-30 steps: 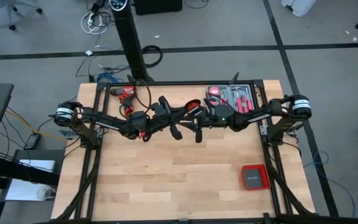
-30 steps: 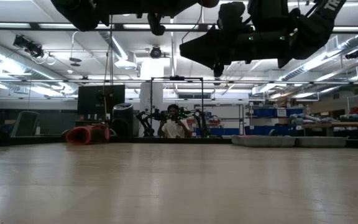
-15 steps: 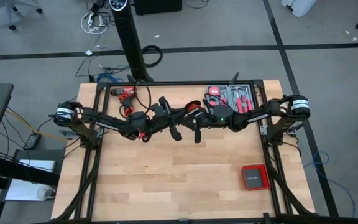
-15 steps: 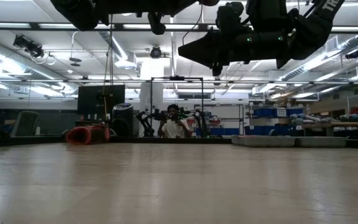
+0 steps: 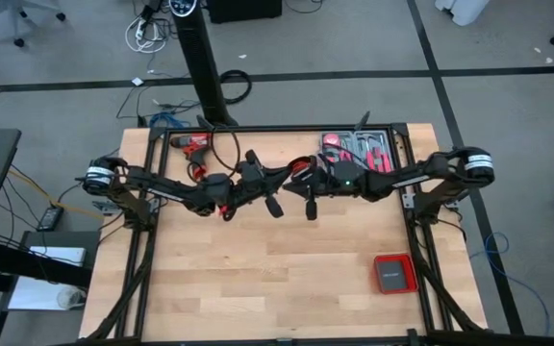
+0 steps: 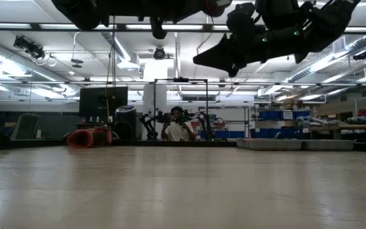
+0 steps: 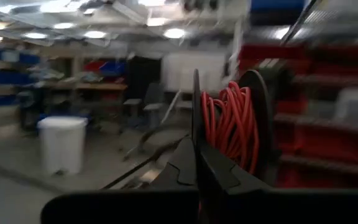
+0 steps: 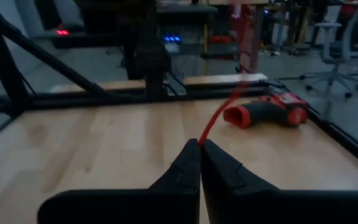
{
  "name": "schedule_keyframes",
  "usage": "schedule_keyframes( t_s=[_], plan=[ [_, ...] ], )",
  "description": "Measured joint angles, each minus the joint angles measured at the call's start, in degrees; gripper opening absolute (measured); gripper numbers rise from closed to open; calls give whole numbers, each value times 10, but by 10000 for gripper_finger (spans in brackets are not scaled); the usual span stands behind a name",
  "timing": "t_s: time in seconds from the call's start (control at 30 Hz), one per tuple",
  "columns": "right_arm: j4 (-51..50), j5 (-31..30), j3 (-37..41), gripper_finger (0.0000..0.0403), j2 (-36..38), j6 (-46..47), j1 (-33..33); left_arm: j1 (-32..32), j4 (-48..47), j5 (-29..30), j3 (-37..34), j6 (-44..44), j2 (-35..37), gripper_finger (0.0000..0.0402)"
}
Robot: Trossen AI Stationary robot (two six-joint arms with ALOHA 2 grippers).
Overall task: Coil cords
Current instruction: Coil the red wire on the black spool
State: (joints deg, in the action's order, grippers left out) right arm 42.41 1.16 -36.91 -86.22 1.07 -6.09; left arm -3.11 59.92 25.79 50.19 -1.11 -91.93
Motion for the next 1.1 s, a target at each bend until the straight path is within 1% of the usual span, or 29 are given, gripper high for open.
schedule_keyframes(
  t_s=[0.07, 0.17, 0.23, 0.4, 0.5, 0.6, 0.77, 0.87, 1.1],
  plan=[
    [-37, -14, 4, 2, 28, -10, 0, 0, -23, 21, 0, -11, 8, 0],
    [-103, -62, 14, 1, 70, -26, -1, 1, -54, 29, 0, -16, 29, 0],
    [-127, -86, 22, 1, 98, -38, -3, 1, -72, 29, 0, -18, 40, 0],
    [-170, -118, 28, 1, 164, -47, -11, 5, -150, 28, 2, -19, 69, 0],
    [-202, -134, 28, 1, 198, -56, -12, 11, -219, 28, 13, -19, 81, 0],
    [-214, -139, 29, 1, 227, -61, -12, 17, -286, 28, 31, -18, 85, 0],
    [-227, -173, 29, 1, 264, -70, -12, 24, -374, 26, 55, -14, 85, 0],
    [-235, -183, 29, 1, 275, -72, -12, 24, -387, 26, 60, -13, 85, 0],
    [-229, -183, 22, 1, 277, -73, 3, 29, -411, 28, 62, -12, 85, 0]
  ],
)
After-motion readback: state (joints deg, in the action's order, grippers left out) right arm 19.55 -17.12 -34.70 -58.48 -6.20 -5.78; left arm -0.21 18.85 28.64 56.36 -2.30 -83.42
